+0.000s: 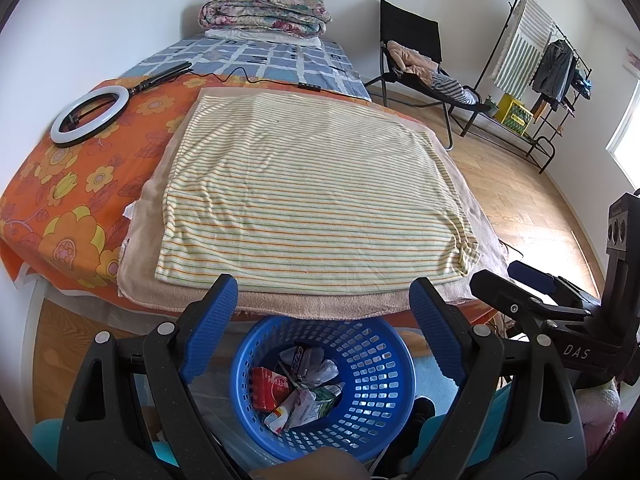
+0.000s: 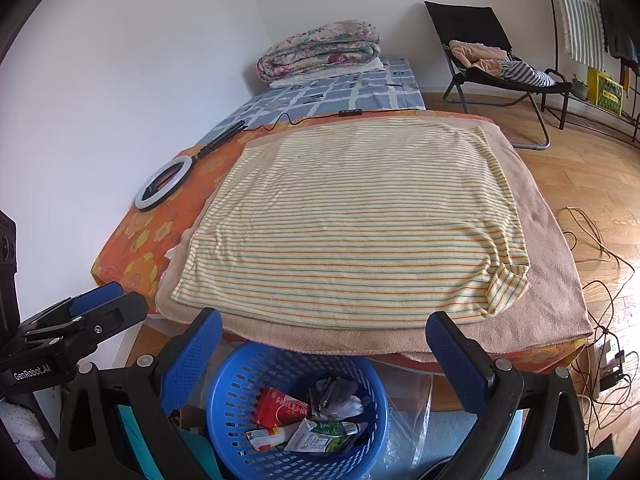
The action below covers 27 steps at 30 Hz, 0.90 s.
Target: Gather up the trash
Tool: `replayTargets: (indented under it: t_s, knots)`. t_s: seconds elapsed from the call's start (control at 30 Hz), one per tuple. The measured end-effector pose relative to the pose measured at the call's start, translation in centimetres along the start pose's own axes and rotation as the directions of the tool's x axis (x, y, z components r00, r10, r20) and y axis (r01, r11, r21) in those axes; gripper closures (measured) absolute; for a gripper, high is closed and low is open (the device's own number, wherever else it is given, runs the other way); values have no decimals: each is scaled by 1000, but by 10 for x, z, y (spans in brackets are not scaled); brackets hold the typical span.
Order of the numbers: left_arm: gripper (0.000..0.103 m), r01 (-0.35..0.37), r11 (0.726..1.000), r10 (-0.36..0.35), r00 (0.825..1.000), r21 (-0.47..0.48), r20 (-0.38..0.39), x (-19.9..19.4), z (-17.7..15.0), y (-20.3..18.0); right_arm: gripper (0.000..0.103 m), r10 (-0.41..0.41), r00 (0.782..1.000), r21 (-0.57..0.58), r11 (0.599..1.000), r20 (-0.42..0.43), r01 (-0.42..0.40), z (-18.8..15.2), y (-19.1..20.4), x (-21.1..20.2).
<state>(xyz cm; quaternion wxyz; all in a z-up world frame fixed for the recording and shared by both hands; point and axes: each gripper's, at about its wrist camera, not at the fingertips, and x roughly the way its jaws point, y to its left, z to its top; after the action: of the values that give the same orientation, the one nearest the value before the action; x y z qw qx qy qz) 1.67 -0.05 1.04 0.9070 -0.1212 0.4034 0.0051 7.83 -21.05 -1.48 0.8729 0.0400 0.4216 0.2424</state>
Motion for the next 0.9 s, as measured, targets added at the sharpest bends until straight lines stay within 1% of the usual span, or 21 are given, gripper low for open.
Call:
replayTargets:
  t_s: [0.37, 0.47, 0.57, 0.6, 0.63, 0.67, 0.7, 0.8, 0.9]
  knots:
    - [13, -10, 1000, 10, 1000, -1, -1, 3, -2, 0, 0, 0, 1000, 2, 1000, -4, 0, 0, 1, 0]
    - [13, -18, 1000, 18, 1000, -13, -3, 7, -5, 2, 0, 0, 1000, 2, 1000, -4, 0, 0, 1, 0]
    - [13, -44, 999, 44, 999, -18, -19, 12, -7, 3, 0, 0, 1000, 3, 1000, -5, 0, 0, 1, 0]
    - [12, -56, 998, 55, 998, -17, -22, 12, -6, 4, 0, -1, 1000, 5, 1000, -5, 1, 0, 0, 1]
    - [3, -65, 998, 64, 998, -18, -23, 12, -5, 5, 0, -2, 1000, 8, 1000, -6, 2, -1, -1, 2]
    - [0, -72, 997, 72, 997, -25, -22, 12, -6, 6, 0, -2, 1000, 10, 1000, -8, 2, -2, -1, 3]
    - [0, -80, 996, 79, 997, -40, -19, 12, -6, 8, 0, -2, 1000, 13, 1000, -10, 2, -2, -2, 4]
    - [0, -60, 995, 57, 998, -83, -36, 15, -6, 14, 0, -4, 1000, 18, 1000, -14, 4, -3, -3, 7]
    - [0, -69, 992, 65, 997, -110, -40, 17, -6, 20, 0, -5, 1000, 22, 1000, -18, 5, -3, -4, 9]
